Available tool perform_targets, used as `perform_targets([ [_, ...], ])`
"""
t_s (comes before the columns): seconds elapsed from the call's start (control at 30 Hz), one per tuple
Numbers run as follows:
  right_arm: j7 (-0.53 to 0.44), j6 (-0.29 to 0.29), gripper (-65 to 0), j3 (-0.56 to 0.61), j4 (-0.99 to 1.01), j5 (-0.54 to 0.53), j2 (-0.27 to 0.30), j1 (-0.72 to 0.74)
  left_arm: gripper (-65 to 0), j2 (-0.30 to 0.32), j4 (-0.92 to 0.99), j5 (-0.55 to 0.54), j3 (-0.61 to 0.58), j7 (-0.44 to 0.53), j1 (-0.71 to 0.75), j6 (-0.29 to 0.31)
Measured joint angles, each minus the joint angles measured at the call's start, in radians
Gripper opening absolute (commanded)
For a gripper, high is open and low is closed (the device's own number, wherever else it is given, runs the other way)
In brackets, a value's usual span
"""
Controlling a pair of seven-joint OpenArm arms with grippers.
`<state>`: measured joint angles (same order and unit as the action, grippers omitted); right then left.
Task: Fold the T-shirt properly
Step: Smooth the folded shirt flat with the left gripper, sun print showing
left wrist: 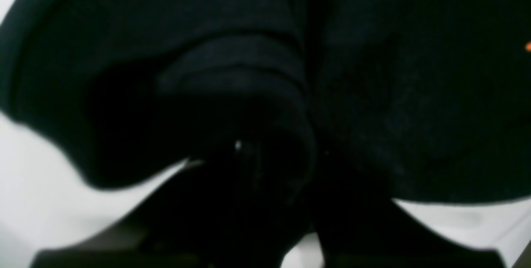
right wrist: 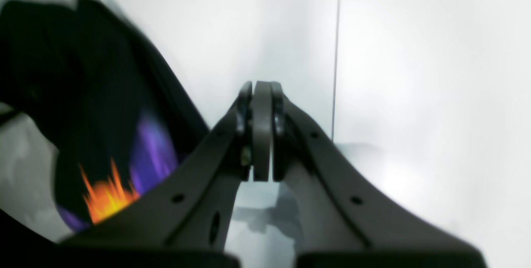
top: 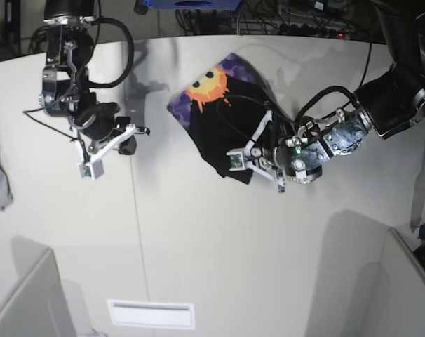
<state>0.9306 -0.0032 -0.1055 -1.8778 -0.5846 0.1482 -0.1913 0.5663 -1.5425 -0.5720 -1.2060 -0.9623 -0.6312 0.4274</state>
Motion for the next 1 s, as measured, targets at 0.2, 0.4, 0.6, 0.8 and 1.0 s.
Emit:
perform_targets([
  [0.2,0.005,0.0,-65.0,-0.1,0.0,0.009,-0.068,-0.04,-65.0,-0.016,-0.011,0.243,-0.093,0.097,-0.032,0.014],
  [0.4,-0.003,-0.001,-65.0,-0.109,0.001,0.011,-0.074,-0.082,-65.0,-0.079,-0.006,0.362,-0.089,0.105,-0.031,0.143],
  [0.6,-0.003,-0.001,-65.0,-0.1,0.003,0.011,-0.132,-0.148,-65.0,-0.101,-0.006,0.377,-0.092,0.106,-0.031,0.143],
  [0.8,-0.016,-0.001,-65.0,-0.003,0.022,0.012,-0.14,-0.171,-65.0,-0.109,-0.006,0.377,-0.091,0.106,-0.031,0.143],
  [1.0,-0.054,-0.004,-65.0,0.048,0.071,0.013,-0.143,-0.186,-65.0,-0.136,0.003,0.377,-0.091,0.108,-0.032,0.148],
])
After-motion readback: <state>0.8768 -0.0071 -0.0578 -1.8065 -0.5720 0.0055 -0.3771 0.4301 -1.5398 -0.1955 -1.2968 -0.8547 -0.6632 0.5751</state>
